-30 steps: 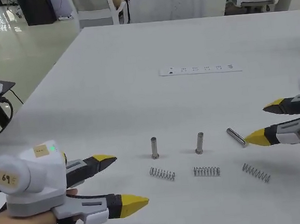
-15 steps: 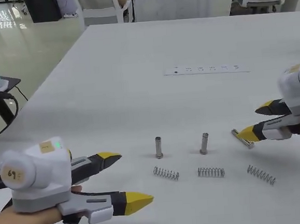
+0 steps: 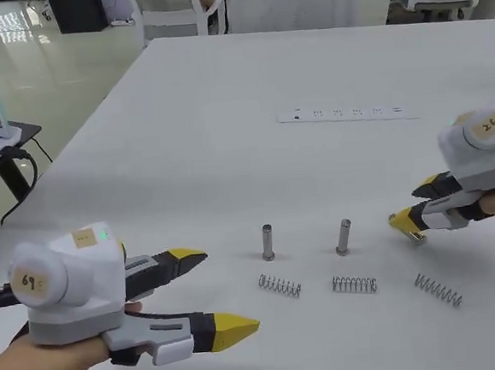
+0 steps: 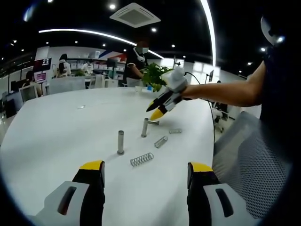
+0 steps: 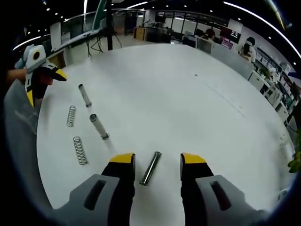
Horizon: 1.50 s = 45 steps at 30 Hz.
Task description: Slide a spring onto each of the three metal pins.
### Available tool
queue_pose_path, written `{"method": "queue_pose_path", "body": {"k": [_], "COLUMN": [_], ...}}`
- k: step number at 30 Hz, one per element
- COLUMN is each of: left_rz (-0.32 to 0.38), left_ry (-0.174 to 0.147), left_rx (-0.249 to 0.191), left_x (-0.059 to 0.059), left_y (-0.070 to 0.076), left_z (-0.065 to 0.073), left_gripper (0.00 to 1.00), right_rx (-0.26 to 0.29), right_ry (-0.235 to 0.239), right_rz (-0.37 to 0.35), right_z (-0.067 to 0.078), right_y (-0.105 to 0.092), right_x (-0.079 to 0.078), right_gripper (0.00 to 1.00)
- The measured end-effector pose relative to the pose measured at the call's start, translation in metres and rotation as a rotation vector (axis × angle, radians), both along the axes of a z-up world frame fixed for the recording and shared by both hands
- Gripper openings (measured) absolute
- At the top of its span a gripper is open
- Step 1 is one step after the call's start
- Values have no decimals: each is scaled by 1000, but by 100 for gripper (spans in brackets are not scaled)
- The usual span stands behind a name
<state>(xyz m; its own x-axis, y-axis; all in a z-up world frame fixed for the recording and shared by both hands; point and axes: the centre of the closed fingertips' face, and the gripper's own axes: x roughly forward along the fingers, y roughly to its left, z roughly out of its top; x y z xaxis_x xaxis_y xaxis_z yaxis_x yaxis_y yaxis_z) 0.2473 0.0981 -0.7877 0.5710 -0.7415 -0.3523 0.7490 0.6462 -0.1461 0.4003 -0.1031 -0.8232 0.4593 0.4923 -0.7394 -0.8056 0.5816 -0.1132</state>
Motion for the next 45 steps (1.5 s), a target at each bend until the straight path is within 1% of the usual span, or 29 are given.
{"method": "queue_pose_path", "body": {"k": [2, 7, 17, 20, 22, 31, 39, 40, 42, 45], "left_rz": [0, -2, 4, 6, 7, 10, 9, 7, 5, 5], "left_ry": [2, 8, 15, 18, 19, 17, 19, 20, 19, 17], "left_rx": [-2, 0, 5, 2, 4, 2, 3, 3, 3, 1], "left_x": [0, -1, 0, -1, -2, -1, -1, -1, -1, -1], "left_y": [0, 0, 1, 1, 2, 3, 2, 2, 1, 2], "left_z": [0, -2, -3, -3, -4, -4, -5, -6, -5, -5], "left_gripper": [67, 67, 67, 67, 67, 67, 67, 67, 67, 67], "right_rx": [5, -4, -42, -42, -47, -51, -45, -40, -42, -46], "right_ry": [15, 38, 79, 93, 98, 125, 148, 165, 174, 172], "right_rz": [-4, -12, -50, -53, -61, -79, -99, -118, -147, -152], "right_z": [-2, -8, -20, -22, -24, -29, -30, -31, -31, -31], "right_y": [2, 6, 2, 2, 1, 1, 3, 4, 3, 3], "right_x": [1, 1, 2, 2, 3, 4, 4, 4, 6, 5], "right_gripper": [33, 30, 22, 18, 17, 14, 9, 8, 7, 6]}}
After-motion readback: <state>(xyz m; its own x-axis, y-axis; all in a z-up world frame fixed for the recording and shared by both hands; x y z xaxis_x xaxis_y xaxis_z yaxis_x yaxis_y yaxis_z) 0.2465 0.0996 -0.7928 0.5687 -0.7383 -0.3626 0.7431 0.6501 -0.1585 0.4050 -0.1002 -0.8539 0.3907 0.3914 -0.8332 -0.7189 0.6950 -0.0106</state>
